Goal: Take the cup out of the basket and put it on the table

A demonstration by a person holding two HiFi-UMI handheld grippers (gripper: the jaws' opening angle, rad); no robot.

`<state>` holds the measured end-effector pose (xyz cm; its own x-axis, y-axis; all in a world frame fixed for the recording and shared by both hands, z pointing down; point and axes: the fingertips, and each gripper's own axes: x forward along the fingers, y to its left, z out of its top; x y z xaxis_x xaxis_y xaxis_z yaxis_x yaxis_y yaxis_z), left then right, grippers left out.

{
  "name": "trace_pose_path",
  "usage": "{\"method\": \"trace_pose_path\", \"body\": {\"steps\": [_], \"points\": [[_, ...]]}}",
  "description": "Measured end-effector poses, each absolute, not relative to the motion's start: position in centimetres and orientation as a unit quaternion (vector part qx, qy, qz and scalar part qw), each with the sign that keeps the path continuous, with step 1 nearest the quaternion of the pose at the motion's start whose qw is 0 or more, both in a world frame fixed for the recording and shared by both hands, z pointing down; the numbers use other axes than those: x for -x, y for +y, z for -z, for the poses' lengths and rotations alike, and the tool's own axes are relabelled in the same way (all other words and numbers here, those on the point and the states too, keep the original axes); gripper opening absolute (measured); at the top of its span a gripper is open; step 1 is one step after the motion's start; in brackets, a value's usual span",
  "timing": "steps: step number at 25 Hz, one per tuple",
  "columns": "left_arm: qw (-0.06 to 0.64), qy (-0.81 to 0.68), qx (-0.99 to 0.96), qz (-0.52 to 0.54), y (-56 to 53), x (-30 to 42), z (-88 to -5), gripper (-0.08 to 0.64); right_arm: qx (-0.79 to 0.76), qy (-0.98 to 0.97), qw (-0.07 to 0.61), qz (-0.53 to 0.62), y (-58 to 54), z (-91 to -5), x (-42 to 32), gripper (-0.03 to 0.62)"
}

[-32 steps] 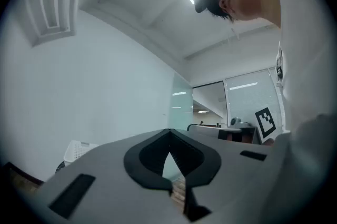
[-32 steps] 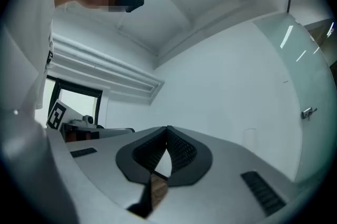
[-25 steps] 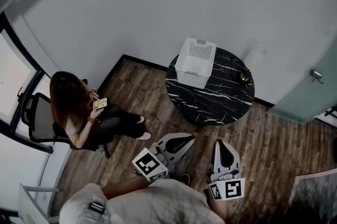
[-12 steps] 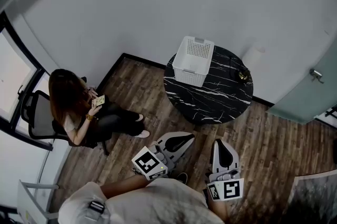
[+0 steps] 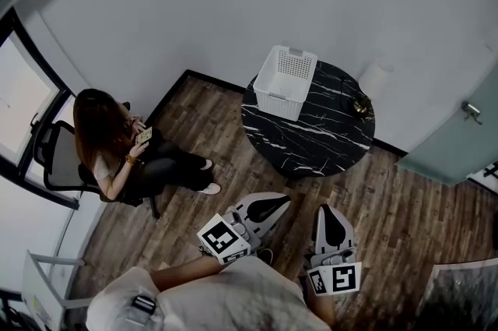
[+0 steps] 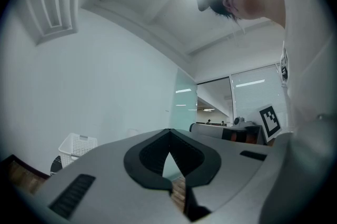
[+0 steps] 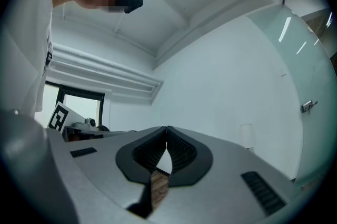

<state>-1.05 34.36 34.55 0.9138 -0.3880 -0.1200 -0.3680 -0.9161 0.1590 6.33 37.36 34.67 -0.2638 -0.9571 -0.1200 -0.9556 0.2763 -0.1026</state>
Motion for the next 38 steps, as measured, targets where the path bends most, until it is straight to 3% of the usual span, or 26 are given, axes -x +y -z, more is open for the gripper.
{"method": "trace_pose_path", "body": {"steps": [16, 38], "points": [[0.061, -0.202, -0.974, 0.079, 27.6, 0.4, -35.1, 0.006, 0.597, 0.798, 0.076, 0.007, 31.1, -35.5, -7.5, 0.008], [0.078, -0.186, -0.976, 0.084, -1.3, 1.6, -34.4, 0.006, 0.619, 0.784, 0.036, -0.001, 2.5, -34.6, -6.4, 0.008]]}}
